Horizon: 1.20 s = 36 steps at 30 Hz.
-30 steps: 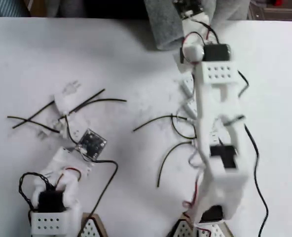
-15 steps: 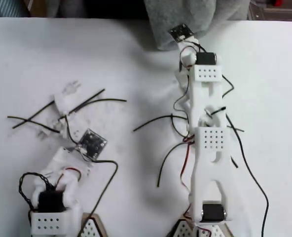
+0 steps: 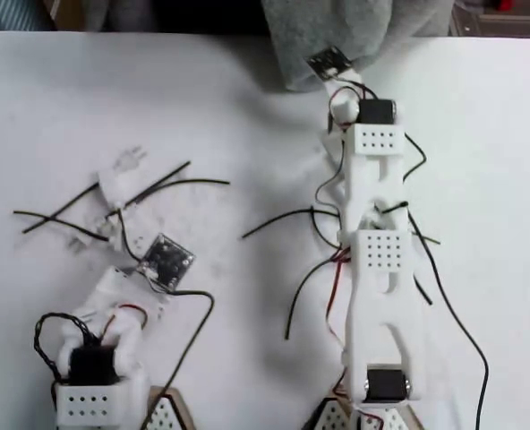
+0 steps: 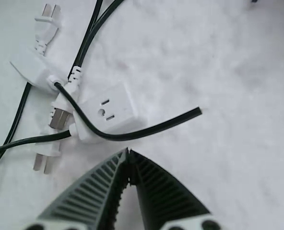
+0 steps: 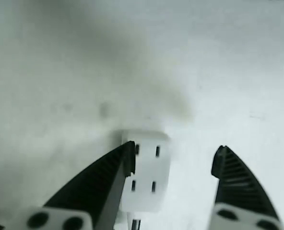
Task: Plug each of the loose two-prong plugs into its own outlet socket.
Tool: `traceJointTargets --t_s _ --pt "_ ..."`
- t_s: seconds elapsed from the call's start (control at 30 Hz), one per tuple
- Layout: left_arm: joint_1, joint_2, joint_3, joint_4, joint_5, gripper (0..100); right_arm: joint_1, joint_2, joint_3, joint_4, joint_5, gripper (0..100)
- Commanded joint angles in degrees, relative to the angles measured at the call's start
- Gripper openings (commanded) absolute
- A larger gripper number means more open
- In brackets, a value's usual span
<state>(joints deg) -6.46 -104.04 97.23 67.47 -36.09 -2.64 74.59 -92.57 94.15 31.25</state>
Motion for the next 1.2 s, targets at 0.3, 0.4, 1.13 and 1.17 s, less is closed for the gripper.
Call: traceJointTargets --t_s 0.3,0.4,1.13,1.17 --pt "-0.4 0.0 -1.1 0.3 -0.5 3 -0.5 -5.9 12.9 -3.9 4.1 26.8" --pt "-0.4 0.0 -1.1 0.3 -0.5 3 0.0 -6.0 17.6 -7.8 5.4 26.5" --pt "-0.4 0.0 -1.1 0.1 -0.5 2 -9.6 -20.8 1.5 4.2 -32.5 7.4" --pt "-0.4 0.0 -1.1 0.0 -0.5 2 -10.1 -21.1 1.5 4.2 -35.4 7.4"
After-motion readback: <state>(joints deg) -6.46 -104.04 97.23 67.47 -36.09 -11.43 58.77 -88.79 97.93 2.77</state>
